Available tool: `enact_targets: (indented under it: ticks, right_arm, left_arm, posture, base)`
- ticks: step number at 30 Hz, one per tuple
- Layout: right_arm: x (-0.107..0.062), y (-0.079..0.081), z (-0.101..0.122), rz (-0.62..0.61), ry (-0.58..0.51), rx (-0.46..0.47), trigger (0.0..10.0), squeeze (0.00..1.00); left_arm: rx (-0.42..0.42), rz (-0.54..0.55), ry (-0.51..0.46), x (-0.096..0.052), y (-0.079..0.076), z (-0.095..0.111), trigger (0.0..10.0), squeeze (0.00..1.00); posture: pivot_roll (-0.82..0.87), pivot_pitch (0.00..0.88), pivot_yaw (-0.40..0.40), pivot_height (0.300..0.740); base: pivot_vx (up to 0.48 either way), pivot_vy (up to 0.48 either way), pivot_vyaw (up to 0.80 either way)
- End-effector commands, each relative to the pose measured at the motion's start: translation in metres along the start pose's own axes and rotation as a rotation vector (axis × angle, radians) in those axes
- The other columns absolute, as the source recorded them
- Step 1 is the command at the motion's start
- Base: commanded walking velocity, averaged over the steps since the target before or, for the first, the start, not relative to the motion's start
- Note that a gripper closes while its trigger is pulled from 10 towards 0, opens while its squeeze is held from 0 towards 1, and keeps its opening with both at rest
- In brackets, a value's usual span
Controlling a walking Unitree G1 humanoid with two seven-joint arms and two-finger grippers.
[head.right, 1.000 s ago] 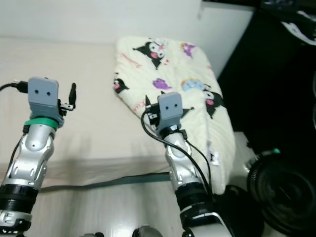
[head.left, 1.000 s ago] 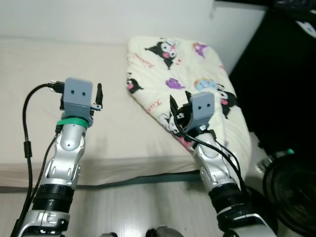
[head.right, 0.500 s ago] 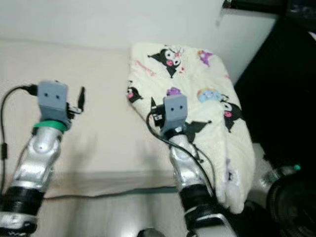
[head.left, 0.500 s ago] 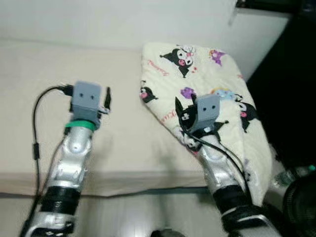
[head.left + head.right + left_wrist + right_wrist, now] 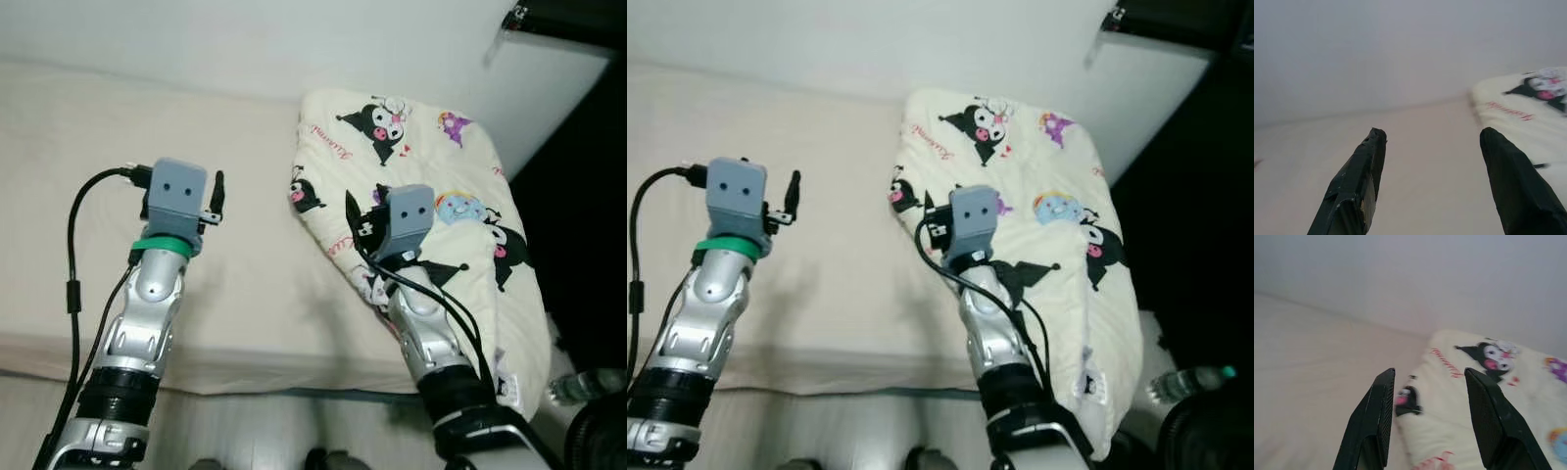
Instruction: Clean up the room
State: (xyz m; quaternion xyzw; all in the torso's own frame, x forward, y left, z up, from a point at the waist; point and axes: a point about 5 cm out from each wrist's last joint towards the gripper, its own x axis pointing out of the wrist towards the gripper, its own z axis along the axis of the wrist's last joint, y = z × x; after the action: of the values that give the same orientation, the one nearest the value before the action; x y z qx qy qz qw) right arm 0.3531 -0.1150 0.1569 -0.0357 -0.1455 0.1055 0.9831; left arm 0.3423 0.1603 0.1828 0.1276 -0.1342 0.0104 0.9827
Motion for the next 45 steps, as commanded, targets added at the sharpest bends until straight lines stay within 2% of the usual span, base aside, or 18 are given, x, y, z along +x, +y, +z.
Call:
enact_targets:
  ticks: [1, 21, 25, 26, 28, 31, 39, 45]
  right_arm:
    - [-0.004, -0.005, -0.006, -0.024, 0.028, 0.0, 10.0, 0.0]
    - [-0.006, -0.004, -0.009, -0.026, 0.037, 0.005, 10.0, 0.0]
    - [-0.008, -0.006, -0.013, -0.043, 0.057, 0.032, 10.0, 0.0]
    - [-0.009, -0.009, -0.015, -0.065, 0.069, 0.051, 10.0, 0.0]
    - [-0.01, -0.01, -0.016, -0.073, 0.073, 0.056, 10.0, 0.0]
    - [-0.013, -0.02, -0.017, -0.131, 0.084, 0.051, 10.0, 0.0]
    - [-0.021, -0.04, -0.02, -0.23, 0.097, 0.031, 10.0, 0.0]
    - [-0.024, -0.044, -0.021, -0.252, 0.102, 0.022, 10.0, 0.0]
  left_arm:
    - [-0.017, -0.02, 0.019, -0.001, -0.005, -0.003, 10.0, 0.0]
    - [-0.015, -0.028, 0.048, -0.001, -0.006, -0.006, 10.0, 0.0]
    - [-0.019, -0.036, 0.067, -0.002, -0.008, -0.01, 10.0, 0.0]
    - [-0.036, -0.04, 0.105, -0.004, -0.01, -0.018, 10.0, 0.0]
    - [-0.042, -0.042, 0.12, -0.006, -0.01, -0.021, 10.0, 0.0]
    - [-0.025, -0.065, 0.155, -0.011, -0.014, -0.031, 10.0, 0.0]
    - [-0.018, -0.098, 0.171, -0.018, -0.02, -0.035, 10.0, 0.0]
    - [-0.015, -0.112, 0.17, -0.019, -0.021, -0.035, 10.0, 0.0]
  posture:
    - [-0.06, 0.055, -0.027, 0.74]
    - [-0.06, 0.057, -0.021, 0.74]
    - [-0.06, 0.059, -0.02, 0.74]
    - [-0.07, 0.064, -0.016, 0.74]
    - [-0.07, 0.064, -0.016, 0.74]
    - [-0.07, 0.066, -0.015, 0.74]
    - [-0.08, 0.074, -0.005, 0.705]
    - [-0.09, 0.082, 0.009, 0.685]
  base:
    - [0.0, 0.0, 0.0]
    - [0.0, 0.0, 0.0]
    - [0.0, 0.0, 0.0]
    - [0.0, 0.0, 0.0]
    - [0.0, 0.0, 0.0]
    - [0.0, 0.0, 0.0]
    - [0.0, 0.0, 0.0]
    - [0.0, 0.0, 0.0]
